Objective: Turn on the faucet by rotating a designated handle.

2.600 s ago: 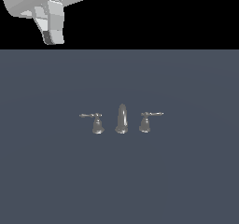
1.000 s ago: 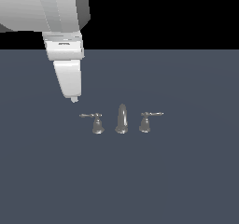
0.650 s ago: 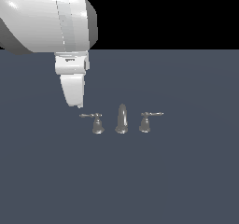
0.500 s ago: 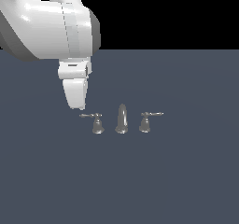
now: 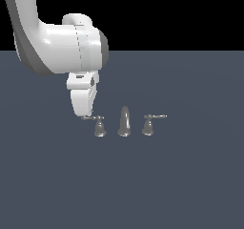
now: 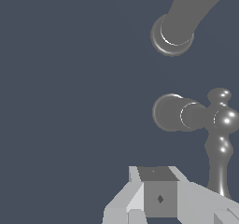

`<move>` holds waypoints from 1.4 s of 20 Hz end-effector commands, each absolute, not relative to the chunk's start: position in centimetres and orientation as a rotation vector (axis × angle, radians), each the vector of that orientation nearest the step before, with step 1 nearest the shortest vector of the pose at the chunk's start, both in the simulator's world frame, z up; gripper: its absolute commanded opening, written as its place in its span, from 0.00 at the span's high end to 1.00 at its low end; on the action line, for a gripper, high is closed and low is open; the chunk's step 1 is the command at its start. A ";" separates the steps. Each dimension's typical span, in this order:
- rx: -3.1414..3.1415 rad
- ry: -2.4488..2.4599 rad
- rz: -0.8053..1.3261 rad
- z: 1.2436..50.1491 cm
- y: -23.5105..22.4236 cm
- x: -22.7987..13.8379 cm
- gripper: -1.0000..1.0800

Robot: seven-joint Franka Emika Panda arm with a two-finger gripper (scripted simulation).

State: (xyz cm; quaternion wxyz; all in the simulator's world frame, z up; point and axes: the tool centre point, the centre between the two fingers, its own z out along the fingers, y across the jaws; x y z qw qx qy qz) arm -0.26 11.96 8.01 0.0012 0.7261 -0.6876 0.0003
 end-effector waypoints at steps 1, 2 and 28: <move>2.263 -2.177 0.002 7.7 11.8 0.1 1.00; 2.261 -2.180 0.001 7.7 11.8 0.2 1.00; 2.253 -2.193 0.004 7.7 12.4 -5.3 1.00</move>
